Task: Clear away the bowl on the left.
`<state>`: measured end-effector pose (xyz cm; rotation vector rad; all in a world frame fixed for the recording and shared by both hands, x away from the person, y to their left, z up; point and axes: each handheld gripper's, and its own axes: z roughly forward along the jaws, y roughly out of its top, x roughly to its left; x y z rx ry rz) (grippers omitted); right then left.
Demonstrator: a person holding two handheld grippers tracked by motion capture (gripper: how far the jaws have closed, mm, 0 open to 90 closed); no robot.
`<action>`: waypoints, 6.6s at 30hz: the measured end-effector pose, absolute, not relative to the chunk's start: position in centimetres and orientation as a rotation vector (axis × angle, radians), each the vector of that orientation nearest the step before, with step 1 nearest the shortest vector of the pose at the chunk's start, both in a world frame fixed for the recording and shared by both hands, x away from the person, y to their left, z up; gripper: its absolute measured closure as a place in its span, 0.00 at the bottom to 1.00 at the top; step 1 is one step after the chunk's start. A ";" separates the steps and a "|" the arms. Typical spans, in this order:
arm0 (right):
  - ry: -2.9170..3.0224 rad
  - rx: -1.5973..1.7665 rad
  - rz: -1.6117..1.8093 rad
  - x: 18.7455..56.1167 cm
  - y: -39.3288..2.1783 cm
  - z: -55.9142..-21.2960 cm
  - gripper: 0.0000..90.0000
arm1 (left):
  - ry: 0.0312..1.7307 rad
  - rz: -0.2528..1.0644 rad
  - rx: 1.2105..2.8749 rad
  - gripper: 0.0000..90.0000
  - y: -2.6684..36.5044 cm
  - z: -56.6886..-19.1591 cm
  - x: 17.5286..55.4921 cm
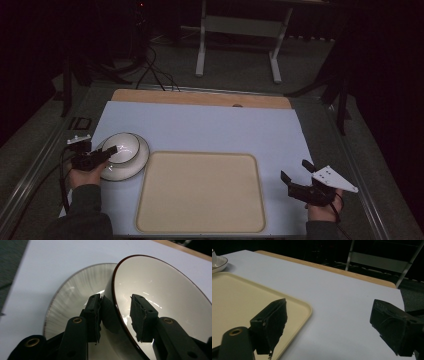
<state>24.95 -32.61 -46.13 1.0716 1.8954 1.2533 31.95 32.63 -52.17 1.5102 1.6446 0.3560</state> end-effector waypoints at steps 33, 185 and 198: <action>1.891 1.072 1.277 25.0 -33.1 -45.9 0.15 | 1.629 0.264 1.498 0.86 32.6 -51.5 31.5; 1.888 1.064 1.272 24.8 -33.1 -45.8 0.15 | 1.246 0.222 1.568 0.85 20.2 -46.9 29.2; 1.888 1.060 1.272 24.8 -33.1 -45.8 0.15 | 1.206 0.189 1.606 0.85 18.3 -47.1 29.0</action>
